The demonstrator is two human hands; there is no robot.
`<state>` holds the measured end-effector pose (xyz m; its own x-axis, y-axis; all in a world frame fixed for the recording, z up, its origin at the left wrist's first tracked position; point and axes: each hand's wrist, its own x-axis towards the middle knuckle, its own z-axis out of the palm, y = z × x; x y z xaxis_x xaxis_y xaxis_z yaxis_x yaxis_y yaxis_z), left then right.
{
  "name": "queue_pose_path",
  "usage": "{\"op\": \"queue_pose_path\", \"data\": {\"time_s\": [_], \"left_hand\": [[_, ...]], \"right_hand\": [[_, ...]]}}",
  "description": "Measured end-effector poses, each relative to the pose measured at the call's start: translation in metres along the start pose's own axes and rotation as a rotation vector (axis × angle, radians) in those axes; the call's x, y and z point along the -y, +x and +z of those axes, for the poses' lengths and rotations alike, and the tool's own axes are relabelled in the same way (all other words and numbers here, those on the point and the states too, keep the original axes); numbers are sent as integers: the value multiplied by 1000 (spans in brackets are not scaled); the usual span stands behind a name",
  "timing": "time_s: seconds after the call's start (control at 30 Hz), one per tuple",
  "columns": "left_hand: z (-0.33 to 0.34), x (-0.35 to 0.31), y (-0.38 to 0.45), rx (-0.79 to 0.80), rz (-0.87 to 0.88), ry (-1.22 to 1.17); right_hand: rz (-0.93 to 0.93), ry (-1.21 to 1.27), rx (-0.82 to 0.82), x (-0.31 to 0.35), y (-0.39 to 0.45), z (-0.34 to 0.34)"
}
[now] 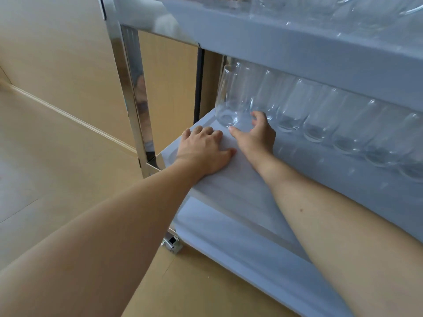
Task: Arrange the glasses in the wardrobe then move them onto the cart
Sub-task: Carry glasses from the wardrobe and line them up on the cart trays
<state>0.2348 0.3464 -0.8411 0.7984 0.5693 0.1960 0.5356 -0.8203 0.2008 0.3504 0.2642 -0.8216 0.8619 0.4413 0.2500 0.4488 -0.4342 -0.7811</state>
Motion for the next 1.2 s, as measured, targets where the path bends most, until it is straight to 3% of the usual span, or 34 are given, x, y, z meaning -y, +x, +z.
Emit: {"op": "queue_pose_path", "data": {"time_s": [0.37,0.6,0.83,1.2], "left_hand": [[-22,-31,-27,79,13,-8],[-75,-69,-96,326,-4,-38],[-160,-105,-159,480,-46,-46],[-335,-183,-227,587,-10,-54]], "right_hand": [[-29,-435,120,-11,-62,-56],[80,-535,376,9,-123,-120],[184,-577,535,59,-178,-209],[354,-504,564,166,-244,-375]]}}
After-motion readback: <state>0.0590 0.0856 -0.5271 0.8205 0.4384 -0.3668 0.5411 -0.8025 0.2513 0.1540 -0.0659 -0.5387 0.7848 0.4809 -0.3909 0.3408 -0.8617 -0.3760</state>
